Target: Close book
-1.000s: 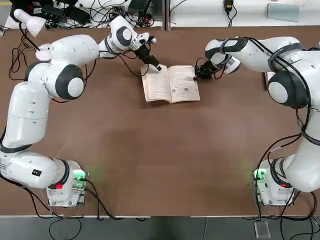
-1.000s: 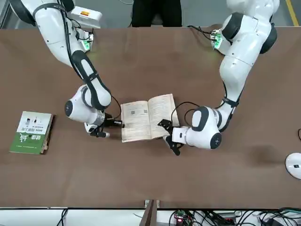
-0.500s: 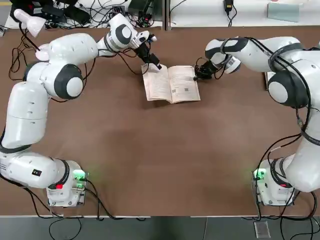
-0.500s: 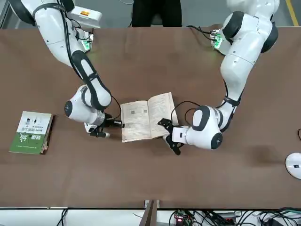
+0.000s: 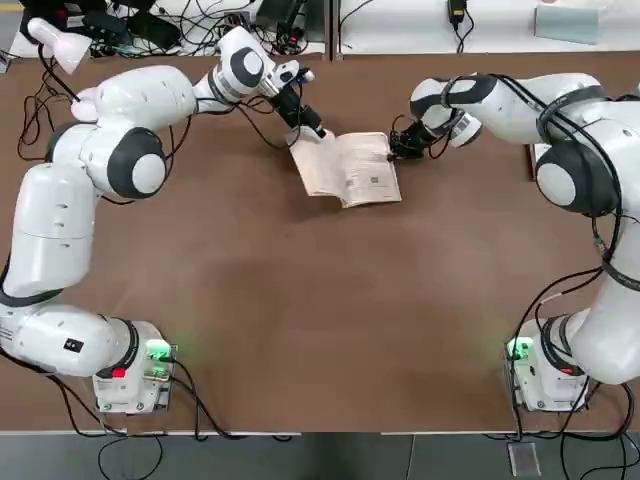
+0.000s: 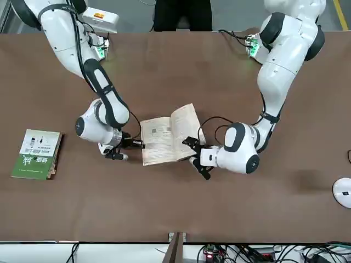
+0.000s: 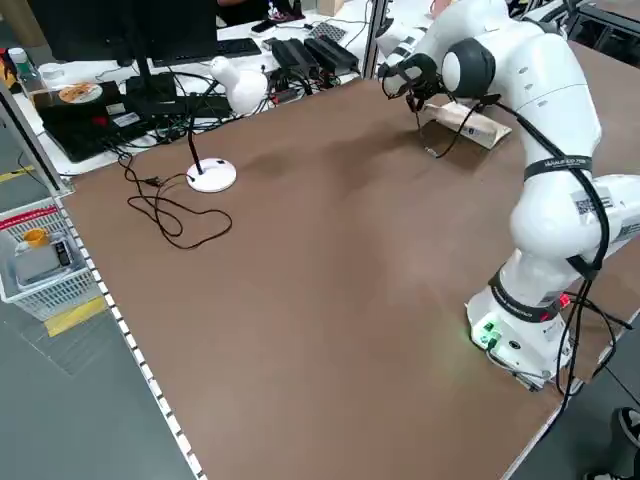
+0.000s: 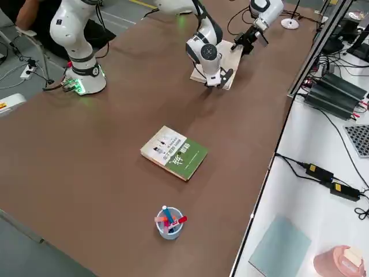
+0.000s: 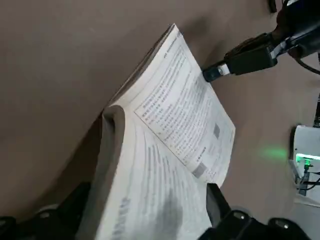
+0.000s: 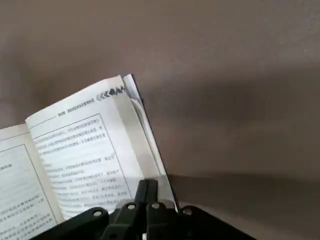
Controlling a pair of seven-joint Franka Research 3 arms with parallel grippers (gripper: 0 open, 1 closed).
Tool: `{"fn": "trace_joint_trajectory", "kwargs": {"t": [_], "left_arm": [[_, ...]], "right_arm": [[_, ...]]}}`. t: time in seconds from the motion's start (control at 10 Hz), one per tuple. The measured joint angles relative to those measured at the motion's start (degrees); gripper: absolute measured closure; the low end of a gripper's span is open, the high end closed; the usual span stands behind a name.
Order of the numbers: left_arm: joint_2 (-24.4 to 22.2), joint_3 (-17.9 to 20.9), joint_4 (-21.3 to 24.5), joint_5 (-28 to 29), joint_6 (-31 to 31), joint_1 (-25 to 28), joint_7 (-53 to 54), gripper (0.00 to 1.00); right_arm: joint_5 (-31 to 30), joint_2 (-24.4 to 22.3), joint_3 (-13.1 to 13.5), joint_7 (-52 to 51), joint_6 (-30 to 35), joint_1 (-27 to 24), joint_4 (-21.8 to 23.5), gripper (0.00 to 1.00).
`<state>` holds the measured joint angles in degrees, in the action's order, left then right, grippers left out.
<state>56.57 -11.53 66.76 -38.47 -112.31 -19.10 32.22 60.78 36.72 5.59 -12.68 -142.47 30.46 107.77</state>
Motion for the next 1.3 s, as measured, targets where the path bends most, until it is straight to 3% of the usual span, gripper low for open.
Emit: {"fn": "trace_joint_trajectory", "kwargs": {"t": [1.3], "left_arm": [[-0.7, -0.1, 0.0, -4.1, 3.7, 0.7, -3.0, 0.0]], "right_arm": [[0.0, 0.0, 0.0, 0.0, 0.0, -0.1, 0.0, 0.99]]}}
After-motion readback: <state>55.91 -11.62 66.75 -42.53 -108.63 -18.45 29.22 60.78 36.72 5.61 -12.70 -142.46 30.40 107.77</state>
